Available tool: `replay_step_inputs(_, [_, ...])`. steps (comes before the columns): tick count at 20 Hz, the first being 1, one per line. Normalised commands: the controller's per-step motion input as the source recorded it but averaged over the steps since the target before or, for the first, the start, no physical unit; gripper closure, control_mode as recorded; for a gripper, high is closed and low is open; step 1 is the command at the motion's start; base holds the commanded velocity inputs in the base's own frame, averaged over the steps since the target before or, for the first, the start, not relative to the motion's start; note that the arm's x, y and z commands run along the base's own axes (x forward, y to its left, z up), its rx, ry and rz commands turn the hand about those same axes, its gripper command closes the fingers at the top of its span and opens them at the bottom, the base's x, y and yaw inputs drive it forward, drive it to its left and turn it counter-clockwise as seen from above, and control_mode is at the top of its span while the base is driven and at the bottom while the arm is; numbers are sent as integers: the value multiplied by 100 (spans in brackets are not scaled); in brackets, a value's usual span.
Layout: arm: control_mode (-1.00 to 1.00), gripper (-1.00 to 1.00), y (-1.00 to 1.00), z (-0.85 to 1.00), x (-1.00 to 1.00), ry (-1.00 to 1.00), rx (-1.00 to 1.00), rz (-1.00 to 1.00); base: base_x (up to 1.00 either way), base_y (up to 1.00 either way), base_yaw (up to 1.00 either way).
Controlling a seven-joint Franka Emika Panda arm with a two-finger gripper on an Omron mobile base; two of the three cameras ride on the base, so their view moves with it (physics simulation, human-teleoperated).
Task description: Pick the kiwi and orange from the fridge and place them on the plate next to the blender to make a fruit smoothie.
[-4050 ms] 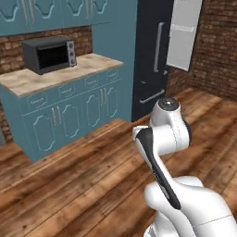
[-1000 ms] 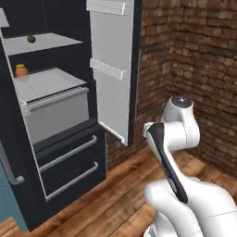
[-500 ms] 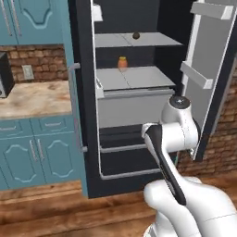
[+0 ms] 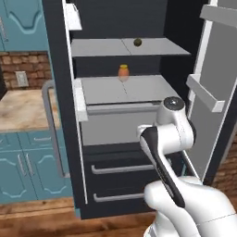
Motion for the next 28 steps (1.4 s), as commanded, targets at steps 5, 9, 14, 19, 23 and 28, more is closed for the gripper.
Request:
replay_step_inputs(5, [100,-100,0,0,0,0,0,0,86,1,0])
replay_step_inputs(9, [100,-100,0,0,0,0,0,0,52,38,-1])
replay_step_inputs(14, [100,-100,0,0,0,0,0,0,49,31,-16])
replay_step_inputs(19, [100,-100,0,0,0,0,0,0,40,-1,-16])
replay_step_inputs(23, [100,-100,0,0,0,0,0,0,18,0,-7])
replay_step_inputs(28, [-100,-100,-19,65,-30,-34,-1,-1,0,0,0])
